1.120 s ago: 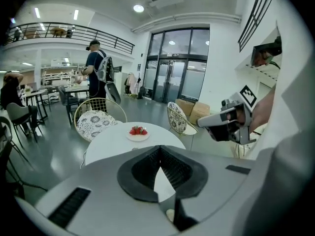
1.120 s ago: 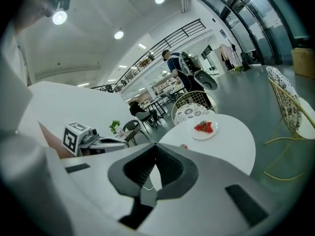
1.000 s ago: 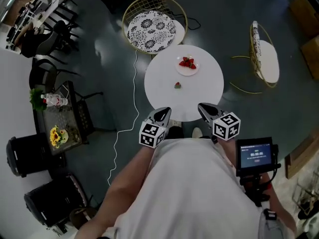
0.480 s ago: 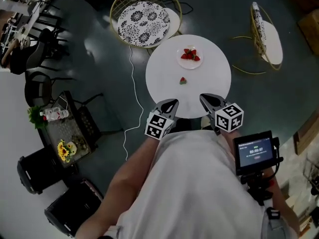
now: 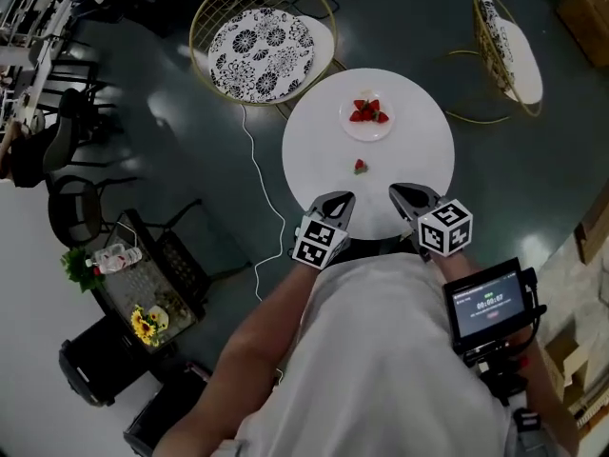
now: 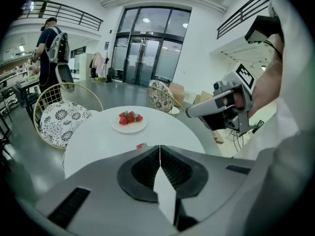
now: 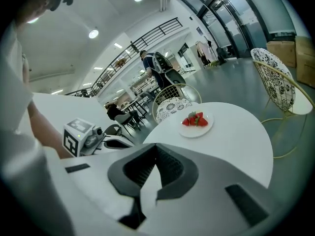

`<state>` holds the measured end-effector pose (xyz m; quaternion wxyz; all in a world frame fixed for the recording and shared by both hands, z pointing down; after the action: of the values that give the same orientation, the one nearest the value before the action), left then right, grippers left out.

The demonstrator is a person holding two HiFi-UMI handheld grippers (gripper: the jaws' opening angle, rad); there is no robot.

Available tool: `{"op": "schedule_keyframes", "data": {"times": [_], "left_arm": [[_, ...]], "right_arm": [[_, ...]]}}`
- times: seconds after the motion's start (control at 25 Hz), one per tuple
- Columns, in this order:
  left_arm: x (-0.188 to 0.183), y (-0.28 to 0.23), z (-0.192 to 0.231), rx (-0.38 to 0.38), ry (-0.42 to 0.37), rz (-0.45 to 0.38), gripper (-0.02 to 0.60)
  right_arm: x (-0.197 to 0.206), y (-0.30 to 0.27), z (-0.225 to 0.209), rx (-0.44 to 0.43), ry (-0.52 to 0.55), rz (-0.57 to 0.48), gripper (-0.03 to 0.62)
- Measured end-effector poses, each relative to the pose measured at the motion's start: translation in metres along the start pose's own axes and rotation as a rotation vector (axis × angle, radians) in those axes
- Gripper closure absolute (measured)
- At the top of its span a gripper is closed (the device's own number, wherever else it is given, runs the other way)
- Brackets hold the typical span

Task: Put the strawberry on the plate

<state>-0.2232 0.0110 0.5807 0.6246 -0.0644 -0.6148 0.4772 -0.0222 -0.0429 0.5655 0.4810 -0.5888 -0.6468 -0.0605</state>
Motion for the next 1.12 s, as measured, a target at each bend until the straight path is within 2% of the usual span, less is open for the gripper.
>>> {"op": "schedule_keyframes", "data": {"times": [0.32,1.04,1.12], "left_arm": [[-0.007,-0.027,0.018,0.072,-0.087,0.082,0.572],[-0.029,-0.071,0.034,0.129,-0.204,0.239,0.570],[-0.028,-0.075,0.034,0.139,-0.215,0.253,0.538]], "right_arm": [[-0.005,-0.001,-0.006,0.058,-0.060,-0.035,0.586],[0.005,0.014,-0.018,0.138,-0.191,-0.101,0.586],[0.010,0.018,-0.018,0.146,-0.204,-0.109,0.586]]}}
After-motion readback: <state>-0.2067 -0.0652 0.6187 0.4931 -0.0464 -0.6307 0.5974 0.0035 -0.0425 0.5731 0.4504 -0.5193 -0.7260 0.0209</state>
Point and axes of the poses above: the fingertips, and each gripper's own axes: y backward along the fingers, z to its left, x out of its underside, the point moved 9 cm from there along y, backward along the fingers, and after that the axes turned 2 degrees about y, right-handed, at the moved point
